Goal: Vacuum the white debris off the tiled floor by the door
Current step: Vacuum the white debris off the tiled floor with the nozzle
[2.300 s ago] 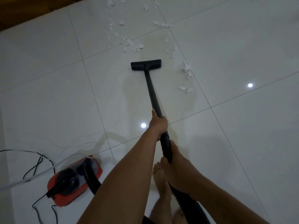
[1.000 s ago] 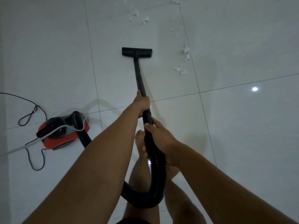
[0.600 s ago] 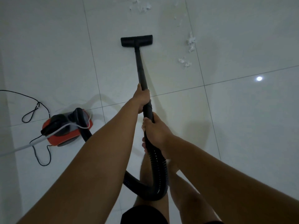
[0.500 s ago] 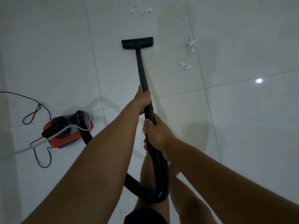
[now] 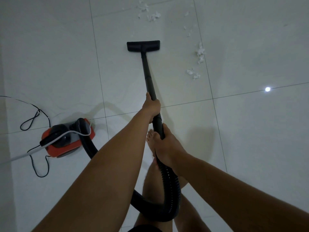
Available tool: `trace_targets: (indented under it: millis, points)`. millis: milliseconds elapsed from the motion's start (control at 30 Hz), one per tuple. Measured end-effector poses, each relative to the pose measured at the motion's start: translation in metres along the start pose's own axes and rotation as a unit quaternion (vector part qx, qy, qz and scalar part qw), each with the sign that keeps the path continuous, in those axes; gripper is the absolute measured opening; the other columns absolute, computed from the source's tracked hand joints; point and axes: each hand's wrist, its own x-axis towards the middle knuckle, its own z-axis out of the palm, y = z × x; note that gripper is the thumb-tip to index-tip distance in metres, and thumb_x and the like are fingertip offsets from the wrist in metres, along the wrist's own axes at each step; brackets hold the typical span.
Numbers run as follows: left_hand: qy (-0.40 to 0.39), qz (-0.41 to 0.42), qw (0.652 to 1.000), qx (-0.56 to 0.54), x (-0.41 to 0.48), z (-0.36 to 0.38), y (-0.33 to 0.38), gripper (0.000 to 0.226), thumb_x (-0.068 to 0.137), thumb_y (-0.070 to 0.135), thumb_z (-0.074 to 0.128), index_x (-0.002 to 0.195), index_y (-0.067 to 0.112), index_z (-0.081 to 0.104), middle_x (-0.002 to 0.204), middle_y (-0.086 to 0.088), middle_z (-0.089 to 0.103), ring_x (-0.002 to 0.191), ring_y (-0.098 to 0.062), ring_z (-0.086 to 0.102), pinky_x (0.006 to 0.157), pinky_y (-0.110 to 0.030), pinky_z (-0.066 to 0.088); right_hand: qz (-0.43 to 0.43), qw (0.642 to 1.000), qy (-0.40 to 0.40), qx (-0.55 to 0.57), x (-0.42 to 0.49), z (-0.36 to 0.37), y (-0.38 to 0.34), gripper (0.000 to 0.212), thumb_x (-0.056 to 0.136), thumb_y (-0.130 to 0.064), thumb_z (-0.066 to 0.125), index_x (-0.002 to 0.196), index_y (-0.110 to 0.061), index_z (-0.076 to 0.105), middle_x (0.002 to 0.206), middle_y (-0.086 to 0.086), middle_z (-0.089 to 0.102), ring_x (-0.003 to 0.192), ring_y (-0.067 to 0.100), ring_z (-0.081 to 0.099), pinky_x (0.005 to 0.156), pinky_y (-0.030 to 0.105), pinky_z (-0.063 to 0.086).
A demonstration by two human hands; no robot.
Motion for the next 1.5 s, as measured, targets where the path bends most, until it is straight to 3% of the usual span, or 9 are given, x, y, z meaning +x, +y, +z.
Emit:
trace_targets:
  millis: [133, 267, 400, 533, 700, 800, 967, 1267, 1500]
  points:
    - [0.001, 0.005, 1.0, 0.012, 0.004, -0.002, 0.008, 0.072, 0.102, 0.021, 0.036, 0.16, 0.04, -0.003, 0.145, -0.014, 0.05, 0.124, -0.035, 0.056, 0.102, -0.049, 0.051, -0.003, 1.0, -0.007, 0.006, 0.008, 0.0, -0.006, 0.031, 0.107, -0.04, 0.043, 0.138, -0.038, 0.042, 0.104, 0.02, 0.065, 0.056, 0.019, 0.061, 0.046, 0.023, 0.052]
    - [0.006, 0.007, 1.0, 0.017, 0.002, -0.005, 0.018, 0.071, 0.103, 0.022, 0.035, 0.16, 0.039, -0.003, 0.143, -0.011, 0.051, 0.121, -0.032, 0.057, 0.096, -0.043, 0.053, -0.017, 1.0, -0.005, 0.0, 0.014, 0.001, -0.01, 0.027, 0.106, -0.04, 0.043, 0.133, -0.04, 0.043, 0.104, 0.02, 0.067, 0.058, 0.021, 0.064, 0.048, 0.026, 0.054]
    - [0.006, 0.005, 1.0, 0.013, -0.003, -0.001, 0.017, 0.071, 0.102, 0.023, 0.036, 0.16, 0.04, -0.002, 0.144, -0.014, 0.051, 0.123, -0.034, 0.057, 0.101, -0.048, 0.051, -0.032, 0.999, -0.003, -0.04, 0.012, -0.002, -0.006, 0.039, 0.107, -0.042, 0.042, 0.145, -0.042, 0.034, 0.102, 0.015, 0.067, 0.055, 0.015, 0.063, 0.044, 0.02, 0.05]
    - [0.009, 0.007, 1.0, 0.007, -0.018, 0.01, 0.012, 0.07, 0.103, 0.023, 0.036, 0.16, 0.039, -0.002, 0.139, -0.012, 0.054, 0.111, -0.028, 0.061, 0.097, -0.044, 0.054, -0.045, 0.996, -0.008, -0.081, -0.001, -0.015, 0.003, 0.051, 0.108, -0.04, 0.04, 0.156, -0.039, 0.022, 0.101, 0.013, 0.066, 0.05, 0.011, 0.059, 0.041, 0.017, 0.046]
    - [0.004, 0.012, 1.0, 0.009, -0.029, 0.022, 0.0, 0.068, 0.105, 0.025, 0.035, 0.16, 0.036, -0.003, 0.139, -0.012, 0.053, 0.114, -0.03, 0.061, 0.099, -0.043, 0.053, -0.066, 0.993, -0.005, -0.099, -0.017, -0.024, 0.013, 0.05, 0.109, -0.037, 0.039, 0.157, -0.034, 0.024, 0.09, 0.007, 0.064, 0.052, 0.011, 0.059, 0.043, 0.014, 0.046]
    - [0.005, 0.014, 1.0, 0.004, -0.025, 0.021, 0.005, 0.068, 0.105, 0.025, 0.035, 0.16, 0.037, -0.003, 0.14, -0.012, 0.052, 0.114, -0.03, 0.06, 0.096, -0.041, 0.053, -0.072, 0.991, 0.0, -0.109, -0.013, -0.023, 0.009, 0.046, 0.109, -0.036, 0.037, 0.154, -0.032, 0.027, 0.095, 0.003, 0.065, 0.058, 0.011, 0.063, 0.045, 0.012, 0.046]
    - [-0.001, 0.016, 1.0, 0.001, -0.008, 0.012, 0.024, 0.068, 0.106, 0.025, 0.035, 0.16, 0.037, -0.003, 0.142, -0.011, 0.05, 0.119, -0.03, 0.058, 0.097, -0.041, 0.052, -0.055, 0.991, 0.017, -0.119, 0.003, -0.02, -0.012, 0.056, 0.109, -0.038, 0.036, 0.161, -0.034, 0.015, 0.12, 0.001, 0.064, 0.072, 0.011, 0.068, 0.039, 0.008, 0.042]
    - [-0.009, 0.028, 1.0, -0.01, 0.046, -0.01, 0.084, 0.067, 0.106, 0.027, 0.033, 0.16, 0.04, -0.006, 0.134, -0.009, 0.055, 0.09, -0.018, 0.058, 0.078, -0.034, 0.05, -0.064, 0.991, 0.032, -0.116, 0.049, -0.025, -0.078, 0.052, 0.109, -0.035, 0.032, 0.159, -0.038, 0.016, 0.095, 0.005, 0.067, 0.048, 0.01, 0.061, 0.04, 0.016, 0.045]
    - [-0.007, 0.037, 0.999, 0.0, 0.093, -0.026, 0.127, 0.067, 0.107, 0.027, 0.033, 0.159, 0.04, -0.006, 0.136, -0.01, 0.054, 0.098, -0.023, 0.059, 0.078, -0.035, 0.051, -0.062, 0.989, 0.044, -0.126, 0.091, -0.022, -0.123, 0.055, 0.11, -0.036, 0.032, 0.161, -0.036, 0.012, 0.099, 0.002, 0.065, 0.058, 0.011, 0.066, 0.038, 0.012, 0.042]
